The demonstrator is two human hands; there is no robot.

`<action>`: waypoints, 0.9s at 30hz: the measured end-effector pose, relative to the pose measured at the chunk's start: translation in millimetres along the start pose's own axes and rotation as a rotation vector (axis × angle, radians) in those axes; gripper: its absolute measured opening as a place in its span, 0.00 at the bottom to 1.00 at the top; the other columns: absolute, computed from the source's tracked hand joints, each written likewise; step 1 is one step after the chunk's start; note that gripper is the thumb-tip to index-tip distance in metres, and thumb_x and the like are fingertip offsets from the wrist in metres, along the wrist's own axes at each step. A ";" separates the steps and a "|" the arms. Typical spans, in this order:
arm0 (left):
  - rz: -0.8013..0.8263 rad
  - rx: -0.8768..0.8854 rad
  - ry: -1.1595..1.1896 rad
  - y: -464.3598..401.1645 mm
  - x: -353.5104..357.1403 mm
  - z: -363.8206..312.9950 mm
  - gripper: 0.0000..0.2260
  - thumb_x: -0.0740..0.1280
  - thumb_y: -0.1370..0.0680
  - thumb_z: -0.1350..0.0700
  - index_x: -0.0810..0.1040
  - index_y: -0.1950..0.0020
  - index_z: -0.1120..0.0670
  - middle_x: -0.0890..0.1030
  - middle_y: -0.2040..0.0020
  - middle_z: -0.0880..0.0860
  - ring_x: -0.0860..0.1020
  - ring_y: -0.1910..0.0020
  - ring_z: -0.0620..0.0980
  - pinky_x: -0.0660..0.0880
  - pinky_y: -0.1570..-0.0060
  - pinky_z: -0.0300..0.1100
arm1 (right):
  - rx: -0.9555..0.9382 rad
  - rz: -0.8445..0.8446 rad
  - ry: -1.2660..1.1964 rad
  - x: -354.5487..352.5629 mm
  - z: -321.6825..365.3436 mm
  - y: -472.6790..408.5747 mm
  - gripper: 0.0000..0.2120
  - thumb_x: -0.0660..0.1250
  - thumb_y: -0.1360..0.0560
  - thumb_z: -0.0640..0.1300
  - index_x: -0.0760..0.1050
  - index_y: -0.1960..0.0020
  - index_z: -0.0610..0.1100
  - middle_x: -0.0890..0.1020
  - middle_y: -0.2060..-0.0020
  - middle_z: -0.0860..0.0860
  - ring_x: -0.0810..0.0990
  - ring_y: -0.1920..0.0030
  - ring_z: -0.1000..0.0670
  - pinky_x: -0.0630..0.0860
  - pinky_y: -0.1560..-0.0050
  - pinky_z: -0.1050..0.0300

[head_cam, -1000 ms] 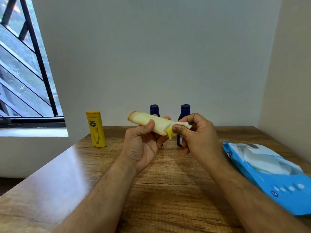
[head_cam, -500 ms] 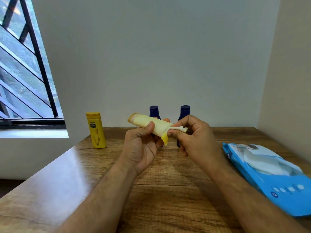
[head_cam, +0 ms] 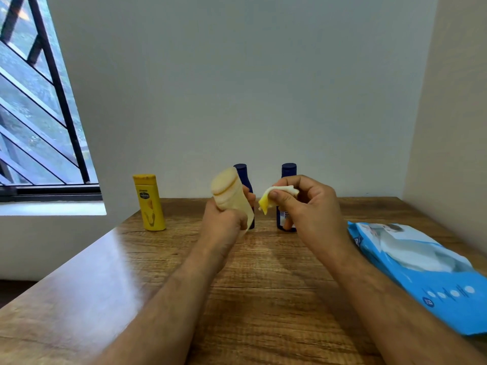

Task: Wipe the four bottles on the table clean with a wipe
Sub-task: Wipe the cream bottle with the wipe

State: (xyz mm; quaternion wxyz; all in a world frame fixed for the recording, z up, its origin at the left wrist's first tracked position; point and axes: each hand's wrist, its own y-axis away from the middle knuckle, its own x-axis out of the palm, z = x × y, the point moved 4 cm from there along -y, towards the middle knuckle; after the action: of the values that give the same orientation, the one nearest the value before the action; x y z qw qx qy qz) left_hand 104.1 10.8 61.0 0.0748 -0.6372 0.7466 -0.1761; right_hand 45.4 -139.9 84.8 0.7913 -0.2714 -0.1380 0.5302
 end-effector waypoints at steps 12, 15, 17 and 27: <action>0.058 0.292 -0.648 -0.1 6.9 0.2 0.23 0.70 0.32 0.70 0.72 0.48 0.44 0.78 0.53 0.47 0.76 0.53 0.46 0.69 0.60 0.38 | -0.048 0.027 -0.010 -2.2 2.4 0.2 0.06 0.73 0.25 0.41 0.79 0.51 0.50 0.82 0.58 0.49 0.82 0.67 0.47 0.80 0.72 0.57; -0.014 0.330 -0.735 -5.5 0.7 4.1 0.21 0.75 0.32 0.63 0.74 0.48 0.43 0.79 0.54 0.45 0.76 0.55 0.45 0.77 0.59 0.46 | -0.042 0.114 0.018 4.4 1.5 2.6 0.04 0.75 0.27 0.42 0.82 0.53 0.49 0.82 0.62 0.52 0.81 0.68 0.54 0.78 0.73 0.60; -0.011 0.345 -0.792 -5.3 -0.2 3.9 0.21 0.76 0.33 0.61 0.74 0.47 0.43 0.78 0.54 0.44 0.77 0.54 0.47 0.79 0.55 0.52 | -0.032 0.106 0.034 5.4 0.6 2.5 0.04 0.75 0.27 0.43 0.82 0.53 0.49 0.82 0.63 0.53 0.79 0.68 0.58 0.76 0.73 0.63; -0.061 0.382 -0.897 -5.1 -3.1 4.0 0.21 0.78 0.33 0.57 0.75 0.44 0.46 0.78 0.51 0.45 0.74 0.50 0.48 0.78 0.52 0.55 | -0.003 0.110 0.113 4.2 -1.6 1.5 0.05 0.75 0.28 0.46 0.82 0.52 0.50 0.82 0.62 0.54 0.77 0.72 0.63 0.73 0.74 0.68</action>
State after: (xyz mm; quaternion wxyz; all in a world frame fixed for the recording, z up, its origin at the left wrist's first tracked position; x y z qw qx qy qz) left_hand 110.7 12.5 58.8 0.4994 -0.6467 0.5761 -0.0202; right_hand 46.8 -136.1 82.4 0.7672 -0.3093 -0.0787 0.5563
